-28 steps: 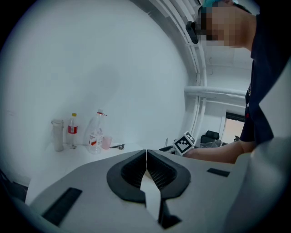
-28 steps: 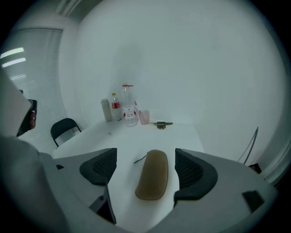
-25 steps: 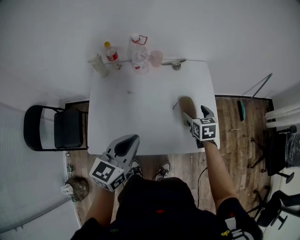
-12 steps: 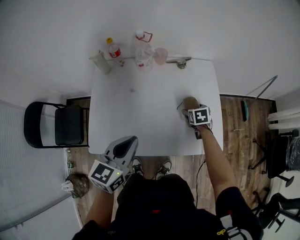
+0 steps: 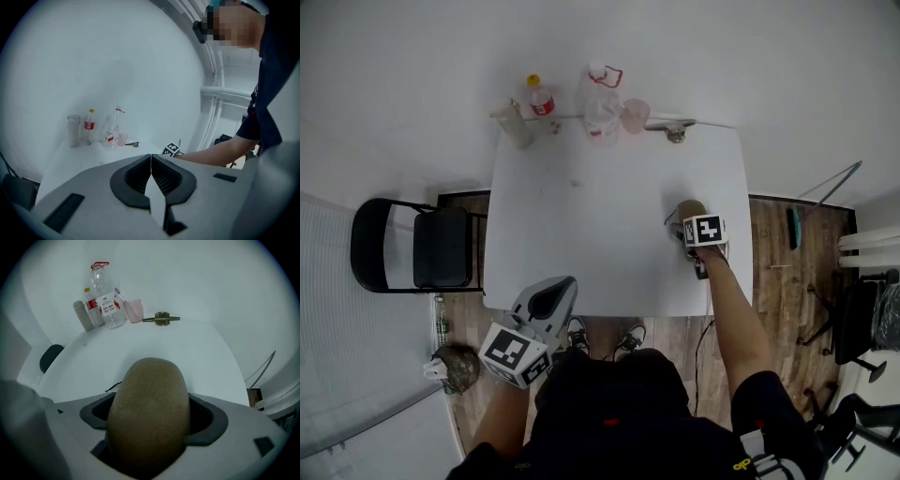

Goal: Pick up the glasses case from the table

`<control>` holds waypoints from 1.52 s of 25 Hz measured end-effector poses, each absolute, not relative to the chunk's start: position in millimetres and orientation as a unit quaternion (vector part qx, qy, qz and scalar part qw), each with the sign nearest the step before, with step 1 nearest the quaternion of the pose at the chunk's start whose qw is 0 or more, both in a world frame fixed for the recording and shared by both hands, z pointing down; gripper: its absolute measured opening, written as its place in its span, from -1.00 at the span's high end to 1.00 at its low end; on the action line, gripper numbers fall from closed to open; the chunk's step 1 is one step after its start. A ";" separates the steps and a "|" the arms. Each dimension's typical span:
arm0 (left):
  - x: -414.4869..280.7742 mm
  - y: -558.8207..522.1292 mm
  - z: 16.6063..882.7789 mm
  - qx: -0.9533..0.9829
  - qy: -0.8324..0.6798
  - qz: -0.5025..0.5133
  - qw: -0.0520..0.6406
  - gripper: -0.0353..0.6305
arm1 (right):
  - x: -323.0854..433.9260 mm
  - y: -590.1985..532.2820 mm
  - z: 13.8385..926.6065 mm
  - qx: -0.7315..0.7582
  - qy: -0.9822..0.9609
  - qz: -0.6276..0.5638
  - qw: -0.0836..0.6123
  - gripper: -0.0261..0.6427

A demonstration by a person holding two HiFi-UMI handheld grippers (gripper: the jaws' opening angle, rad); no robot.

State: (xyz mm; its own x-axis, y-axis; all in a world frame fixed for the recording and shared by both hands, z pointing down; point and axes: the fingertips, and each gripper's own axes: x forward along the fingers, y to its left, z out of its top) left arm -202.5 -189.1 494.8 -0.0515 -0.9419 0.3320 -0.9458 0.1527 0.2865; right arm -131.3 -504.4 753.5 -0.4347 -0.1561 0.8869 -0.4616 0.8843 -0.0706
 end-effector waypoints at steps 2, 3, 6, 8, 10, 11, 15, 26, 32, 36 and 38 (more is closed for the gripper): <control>-203.9 -189.3 494.0 0.653 -0.723 0.000 0.225 0.83 | -131.6 -503.9 753.0 0.190 -0.834 0.152 0.495 -0.34; -204.4 -189.5 492.9 0.654 -0.722 -0.001 0.224 0.83 | -131.7 -503.6 752.4 0.192 -0.835 0.150 0.493 -0.34; -205.1 -188.6 490.2 0.662 -0.716 0.001 0.220 0.83 | -129.6 -502.0 750.6 0.198 -0.838 0.152 0.485 -0.33; -206.8 -186.5 488.1 0.664 -0.715 0.002 0.219 0.83 | -126.9 -503.7 745.0 0.211 -0.842 0.165 0.468 -0.33; -209.6 -185.2 485.2 0.667 -0.713 0.003 0.216 0.83 | -125.6 -505.3 732.8 0.220 -0.850 0.172 0.446 -0.33; -210.8 -184.9 484.0 0.669 -0.712 0.002 0.214 0.83 | -125.3 -505.2 724.7 0.222 -0.856 0.169 0.436 -0.33; -213.9 -185.5 479.1 0.679 -0.705 0.002 0.206 0.83 | -122.0 -496.6 680.4 0.222 -0.882 0.154 0.385 -0.33; -203.6 -196.1 442.1 0.727 -0.666 -0.004 0.164 0.83 | -84.3 -435.9 538.5 0.240 -0.935 0.125 0.230 -0.33; -189.8 -199.0 412.1 0.755 -0.642 -0.008 0.132 0.83 | -51.7 -395.8 457.8 0.261 -0.949 0.105 0.143 -0.33; -182.3 -197.1 396.1 0.767 -0.631 -0.010 0.113 0.83 | -31.2 -372.4 421.6 0.279 -0.951 0.082 0.105 -0.33; -180.3 -195.4 390.6 0.771 -0.628 -0.013 0.107 0.83 | -24.0 -361.4 408.1 0.283 -0.952 0.064 0.093 -0.33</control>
